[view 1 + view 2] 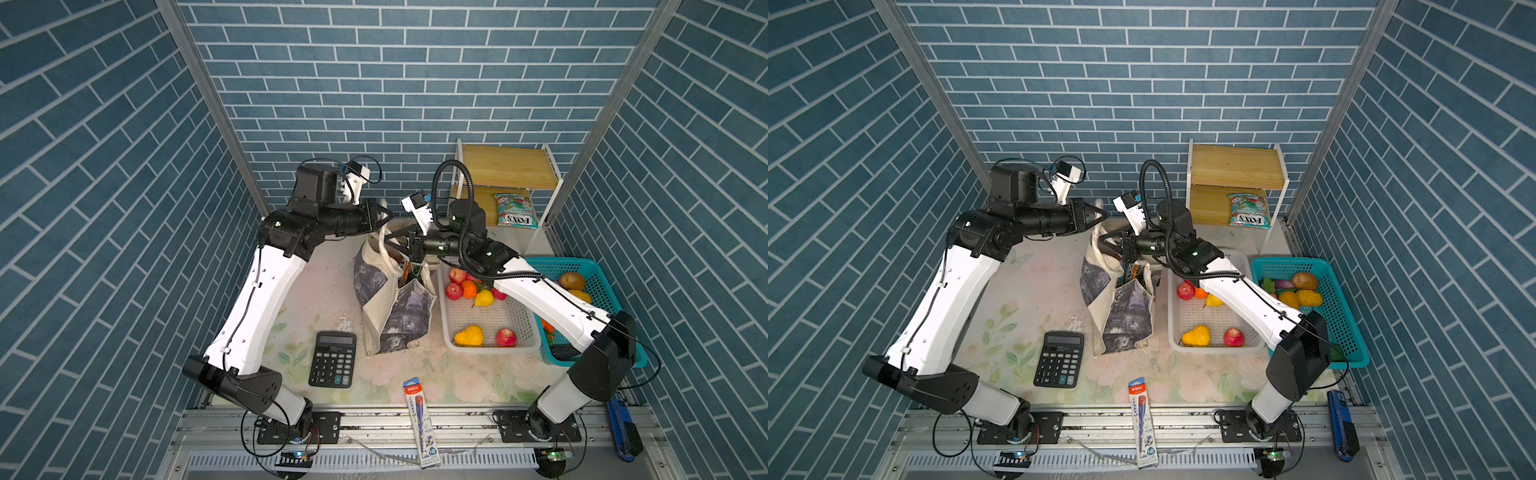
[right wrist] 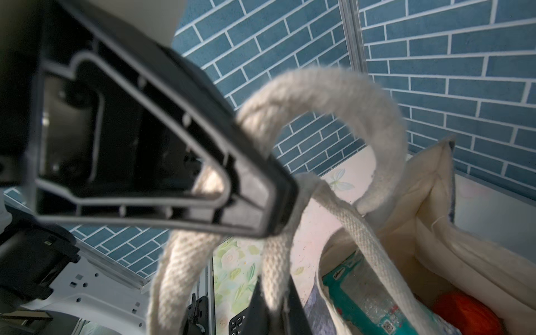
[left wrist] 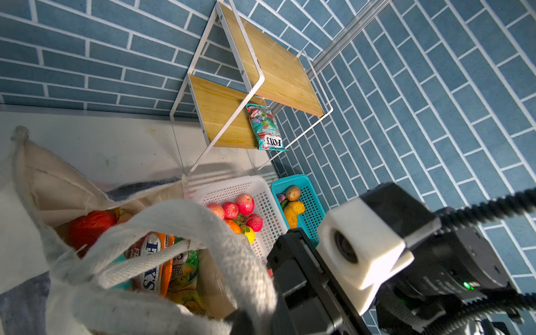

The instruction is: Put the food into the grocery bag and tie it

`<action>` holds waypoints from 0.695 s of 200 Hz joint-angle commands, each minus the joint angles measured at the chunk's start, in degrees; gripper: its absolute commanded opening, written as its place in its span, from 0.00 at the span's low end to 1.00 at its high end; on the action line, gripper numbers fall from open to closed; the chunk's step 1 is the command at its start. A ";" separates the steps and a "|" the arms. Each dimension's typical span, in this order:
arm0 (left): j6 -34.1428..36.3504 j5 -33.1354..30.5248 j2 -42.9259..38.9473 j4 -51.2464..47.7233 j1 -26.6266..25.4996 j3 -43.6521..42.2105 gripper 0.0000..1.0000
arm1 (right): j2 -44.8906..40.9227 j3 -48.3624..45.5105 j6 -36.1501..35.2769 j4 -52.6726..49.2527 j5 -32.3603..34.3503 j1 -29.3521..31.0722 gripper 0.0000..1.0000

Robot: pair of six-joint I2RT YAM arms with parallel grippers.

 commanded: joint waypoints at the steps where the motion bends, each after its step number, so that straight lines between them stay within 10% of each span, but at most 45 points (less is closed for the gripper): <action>1: 1.16 1.01 -3.43 2.00 -0.59 -2.52 0.00 | 1.10 2.71 0.04 7.11 2.00 0.15 0.00; 85: 0.93 3.46 -8.90 2.18 -1.21 -9.33 0.06 | 7.40 8.37 5.29 15.29 2.21 -0.23 0.00; 139: 1.85 1.44 -13.81 2.52 -1.12 -15.34 0.61 | 5.61 5.68 6.44 19.13 4.17 -0.86 0.00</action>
